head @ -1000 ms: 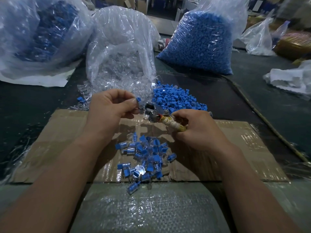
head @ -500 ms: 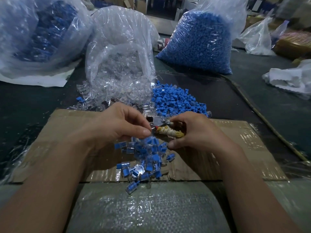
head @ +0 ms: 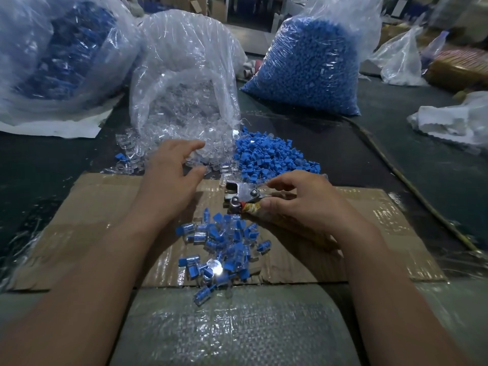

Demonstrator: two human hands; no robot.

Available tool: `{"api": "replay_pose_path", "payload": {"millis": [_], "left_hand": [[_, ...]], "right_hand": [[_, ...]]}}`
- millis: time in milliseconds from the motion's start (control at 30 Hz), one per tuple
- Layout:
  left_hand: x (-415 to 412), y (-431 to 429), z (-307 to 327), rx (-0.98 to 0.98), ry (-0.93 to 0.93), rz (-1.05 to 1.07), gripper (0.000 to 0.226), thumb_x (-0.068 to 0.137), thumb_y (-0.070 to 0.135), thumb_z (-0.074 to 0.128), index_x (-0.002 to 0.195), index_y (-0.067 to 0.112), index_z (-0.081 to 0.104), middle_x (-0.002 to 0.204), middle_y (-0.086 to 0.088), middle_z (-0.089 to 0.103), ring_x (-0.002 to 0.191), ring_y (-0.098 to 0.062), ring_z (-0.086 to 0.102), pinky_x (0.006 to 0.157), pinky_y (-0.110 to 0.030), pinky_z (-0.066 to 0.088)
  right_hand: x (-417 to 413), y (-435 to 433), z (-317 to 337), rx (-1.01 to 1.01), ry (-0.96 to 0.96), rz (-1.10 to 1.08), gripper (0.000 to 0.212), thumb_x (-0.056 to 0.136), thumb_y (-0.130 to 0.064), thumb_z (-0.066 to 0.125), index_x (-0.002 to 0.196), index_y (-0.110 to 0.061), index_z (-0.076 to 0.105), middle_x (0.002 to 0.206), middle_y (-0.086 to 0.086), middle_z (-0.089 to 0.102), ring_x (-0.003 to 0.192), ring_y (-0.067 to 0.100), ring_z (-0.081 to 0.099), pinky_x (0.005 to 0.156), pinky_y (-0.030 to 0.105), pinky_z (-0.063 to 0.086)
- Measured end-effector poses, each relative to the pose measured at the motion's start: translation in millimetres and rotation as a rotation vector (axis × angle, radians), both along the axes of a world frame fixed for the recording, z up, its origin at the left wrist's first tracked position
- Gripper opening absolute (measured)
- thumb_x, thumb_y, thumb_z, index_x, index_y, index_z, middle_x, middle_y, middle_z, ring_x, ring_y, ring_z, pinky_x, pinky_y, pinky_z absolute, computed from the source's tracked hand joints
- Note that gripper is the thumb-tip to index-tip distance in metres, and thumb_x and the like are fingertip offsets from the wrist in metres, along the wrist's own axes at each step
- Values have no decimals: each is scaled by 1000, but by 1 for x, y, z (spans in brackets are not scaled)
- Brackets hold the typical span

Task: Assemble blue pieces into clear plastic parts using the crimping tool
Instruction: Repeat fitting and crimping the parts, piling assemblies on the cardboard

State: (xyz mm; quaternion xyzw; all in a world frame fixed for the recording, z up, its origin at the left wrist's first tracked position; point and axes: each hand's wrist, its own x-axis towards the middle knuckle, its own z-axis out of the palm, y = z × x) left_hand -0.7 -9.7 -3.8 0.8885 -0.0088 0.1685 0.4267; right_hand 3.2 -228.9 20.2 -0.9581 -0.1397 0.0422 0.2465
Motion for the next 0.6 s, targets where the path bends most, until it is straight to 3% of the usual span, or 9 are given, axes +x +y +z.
{"api": "replay_pose_path", "payload": {"millis": [100, 200, 433, 600], "left_hand": [[5, 3, -2, 213, 131, -59, 47, 93, 25, 50, 138, 29, 39, 149, -1, 27, 136, -21, 23, 111, -41, 18], [7, 4, -9, 367, 241, -117, 45, 95, 28, 46, 139, 27, 38, 154, 4, 17, 139, -20, 19, 113, -40, 15], [11, 5, -11, 395, 192, -100, 38, 96, 17, 44, 134, 15, 47, 138, -1, 43, 126, -17, 36, 106, -31, 25], [9, 5, -6, 344, 88, -37, 24, 89, 17, 58, 112, 13, 66, 111, -3, 59, 103, -17, 49, 89, -29, 34]], "right_hand": [[1, 0, -1, -1, -15, 0, 48, 75, -52, 65, 116, -28, 59, 100, -15, 49, 92, 3, 44, 64, 9, 25], [1, 0, -2, 12, -24, -7, 45, 76, -51, 65, 113, -28, 60, 98, -15, 49, 90, 2, 45, 63, 9, 26], [3, -1, -4, 0, -29, -13, 42, 77, -50, 64, 112, -28, 60, 96, -15, 49, 87, 2, 44, 63, 10, 26], [4, -2, -5, -2, -35, -14, 41, 78, -50, 63, 113, -28, 60, 92, -18, 47, 87, 1, 44, 62, 12, 27]]}}
